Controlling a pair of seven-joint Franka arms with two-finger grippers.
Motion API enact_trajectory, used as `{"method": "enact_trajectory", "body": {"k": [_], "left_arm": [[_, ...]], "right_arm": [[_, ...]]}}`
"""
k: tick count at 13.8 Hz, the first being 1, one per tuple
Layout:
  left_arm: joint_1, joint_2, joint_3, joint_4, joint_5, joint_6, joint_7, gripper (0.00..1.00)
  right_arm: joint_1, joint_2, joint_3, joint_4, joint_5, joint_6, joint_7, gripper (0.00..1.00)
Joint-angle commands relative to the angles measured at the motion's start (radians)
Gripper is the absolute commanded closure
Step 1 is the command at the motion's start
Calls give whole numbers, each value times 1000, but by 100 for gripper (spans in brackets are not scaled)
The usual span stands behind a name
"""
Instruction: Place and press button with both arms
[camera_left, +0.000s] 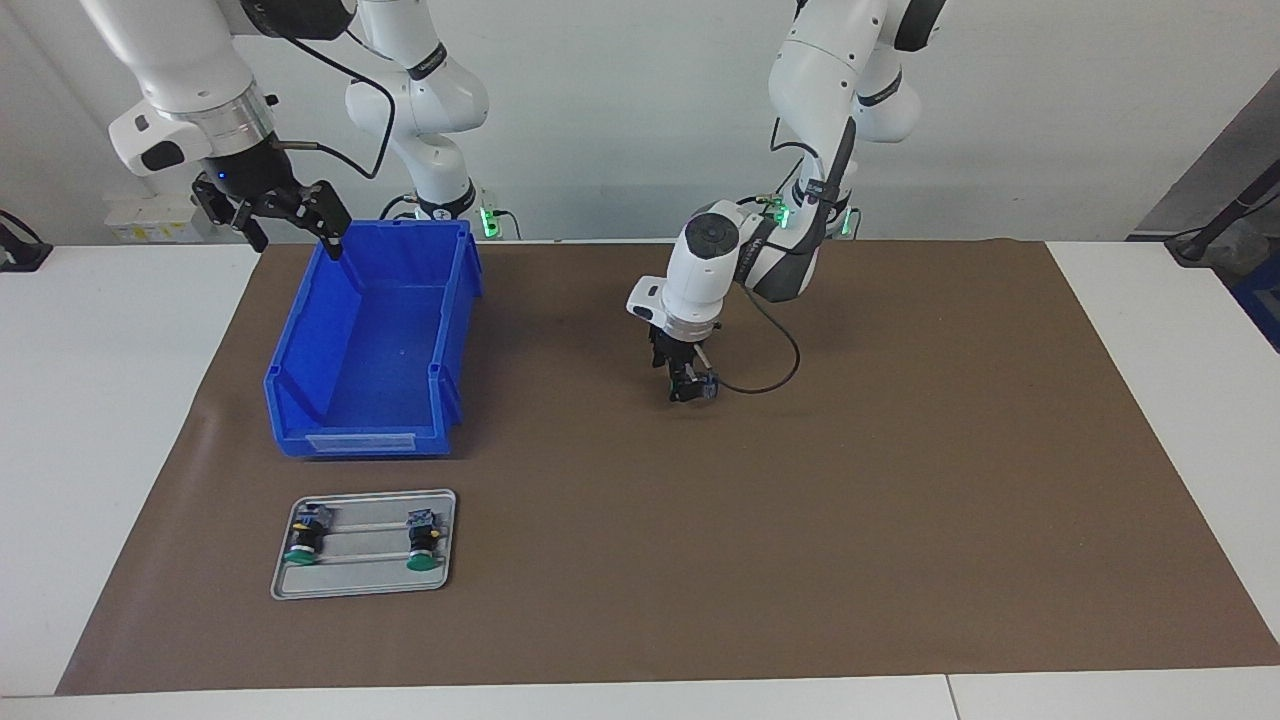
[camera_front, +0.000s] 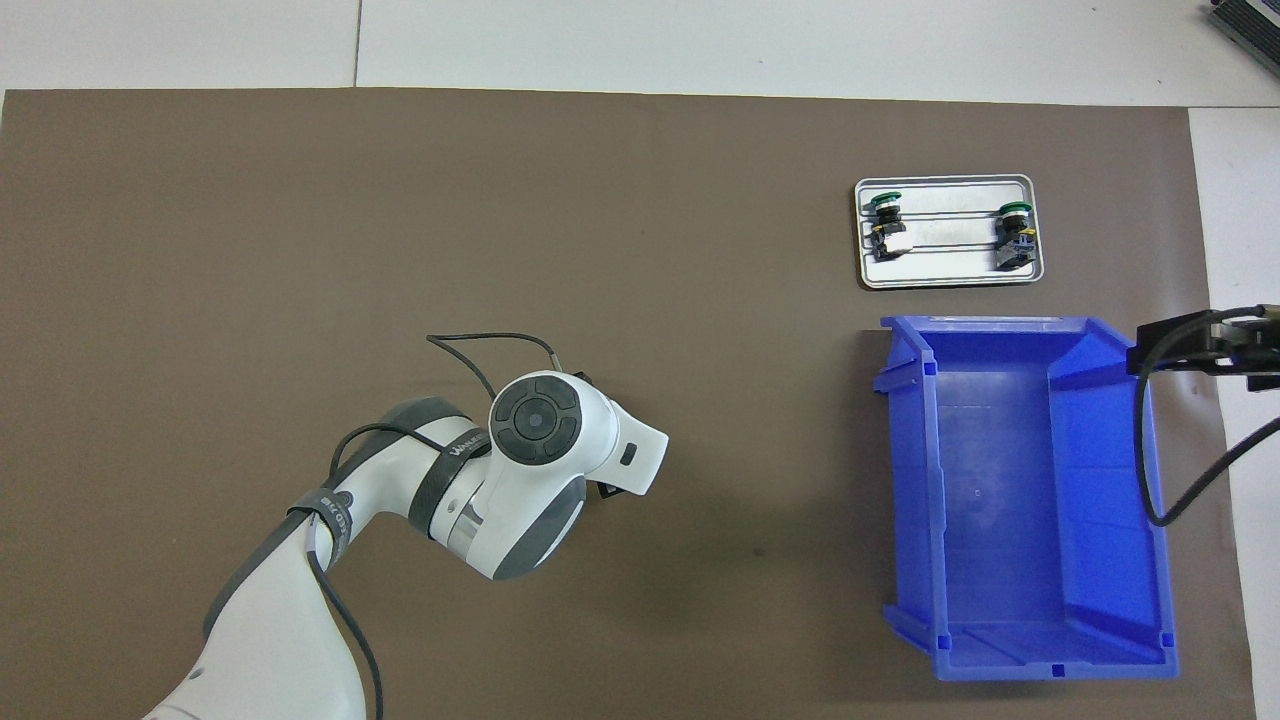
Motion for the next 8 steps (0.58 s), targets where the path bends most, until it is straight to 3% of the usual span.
{"method": "enact_trajectory", "body": {"k": [1,5,8], "left_arm": [[-9,9,15,0,0,10,24,17],[-11,9,15,9,0,2,53,10],[-11,6,16,13,0,-41,90,9]], "right_arm": [[-7,-1,2,3,14,-13,-19,0],[-5,-1,2,3,14,-13,-20,0],[-5,-1,4,3,15,-13,-20,0]]}}
